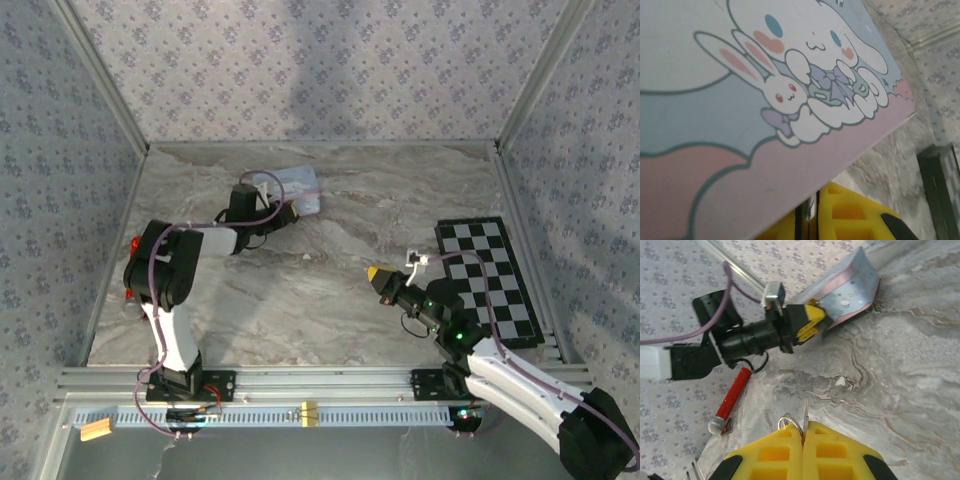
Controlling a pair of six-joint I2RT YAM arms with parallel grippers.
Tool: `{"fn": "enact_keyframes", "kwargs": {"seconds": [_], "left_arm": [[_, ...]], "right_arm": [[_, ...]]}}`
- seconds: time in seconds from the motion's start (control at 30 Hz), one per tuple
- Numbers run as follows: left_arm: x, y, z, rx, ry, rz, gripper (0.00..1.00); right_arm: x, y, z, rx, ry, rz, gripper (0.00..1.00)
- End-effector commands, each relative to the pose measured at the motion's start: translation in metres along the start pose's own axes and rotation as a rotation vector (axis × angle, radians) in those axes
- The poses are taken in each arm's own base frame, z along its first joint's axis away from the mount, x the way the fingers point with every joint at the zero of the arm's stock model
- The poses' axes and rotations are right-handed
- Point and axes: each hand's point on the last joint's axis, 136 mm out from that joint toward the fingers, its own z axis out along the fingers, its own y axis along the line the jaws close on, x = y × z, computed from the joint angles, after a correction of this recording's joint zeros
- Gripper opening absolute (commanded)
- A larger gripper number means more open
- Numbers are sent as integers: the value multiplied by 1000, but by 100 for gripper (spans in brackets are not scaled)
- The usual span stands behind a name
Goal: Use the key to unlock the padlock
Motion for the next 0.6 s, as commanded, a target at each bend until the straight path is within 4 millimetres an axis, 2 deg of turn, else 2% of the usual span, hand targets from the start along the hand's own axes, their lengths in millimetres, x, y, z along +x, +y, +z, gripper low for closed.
{"fn": "enact_keyframes", "kwargs": {"seconds": [0.0,0.23,0.47,0.57], "left_arm": [[2,-31,-14,123,18,-31,7],[20,-40,-31,130,40,-101,7],[36,-46,-44,131,53,-150,6],[42,-48,-47,137,53,-166,6]], "right_arm": [[-12,2,-1,-1,-77,76,0],[3,-5,9,16,-43,122,0],[19,7,37,-35,32,138,0],[24,7,49,-35,55,161,0]]}}
